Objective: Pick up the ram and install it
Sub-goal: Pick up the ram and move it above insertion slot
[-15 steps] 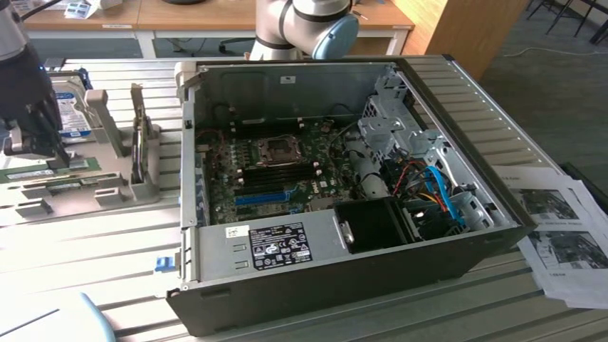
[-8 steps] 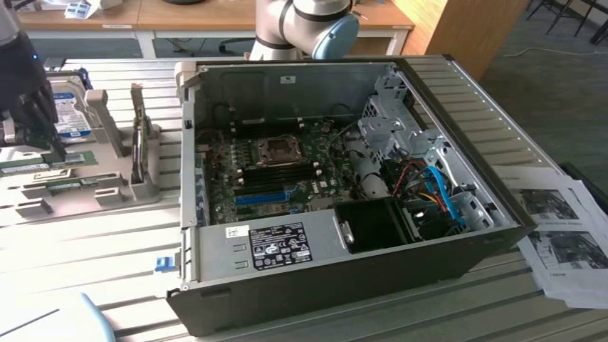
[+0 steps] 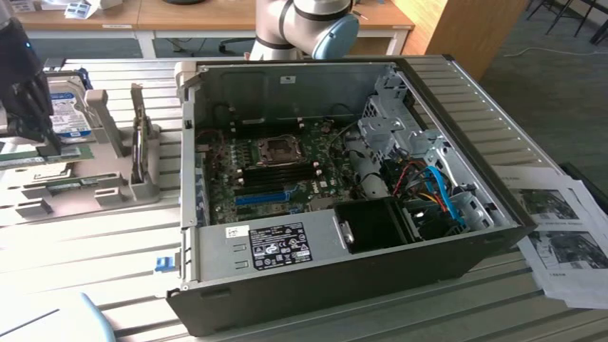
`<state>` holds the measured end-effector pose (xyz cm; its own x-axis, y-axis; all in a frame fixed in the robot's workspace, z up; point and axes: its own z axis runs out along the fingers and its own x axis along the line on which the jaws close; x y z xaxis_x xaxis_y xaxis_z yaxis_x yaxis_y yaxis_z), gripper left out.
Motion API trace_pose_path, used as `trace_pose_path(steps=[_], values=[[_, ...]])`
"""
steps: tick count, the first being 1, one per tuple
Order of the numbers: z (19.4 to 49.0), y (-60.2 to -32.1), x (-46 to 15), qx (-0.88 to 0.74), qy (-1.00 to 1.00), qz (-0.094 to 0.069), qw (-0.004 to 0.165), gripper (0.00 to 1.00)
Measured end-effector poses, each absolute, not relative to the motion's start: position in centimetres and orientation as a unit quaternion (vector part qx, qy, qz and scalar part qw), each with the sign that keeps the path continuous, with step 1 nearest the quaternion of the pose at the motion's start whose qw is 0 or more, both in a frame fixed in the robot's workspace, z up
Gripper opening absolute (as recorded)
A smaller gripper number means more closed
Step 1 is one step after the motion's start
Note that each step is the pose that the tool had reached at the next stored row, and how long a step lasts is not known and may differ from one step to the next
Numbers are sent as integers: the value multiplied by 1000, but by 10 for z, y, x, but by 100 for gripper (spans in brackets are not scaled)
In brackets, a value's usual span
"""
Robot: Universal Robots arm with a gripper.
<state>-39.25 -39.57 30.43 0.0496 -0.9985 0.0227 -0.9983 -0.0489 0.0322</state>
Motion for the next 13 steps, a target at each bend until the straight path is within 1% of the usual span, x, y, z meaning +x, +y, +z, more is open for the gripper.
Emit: trace_pose_path(steps=[13], values=[[325,-396,-392,721,-693,-3,19,11]])
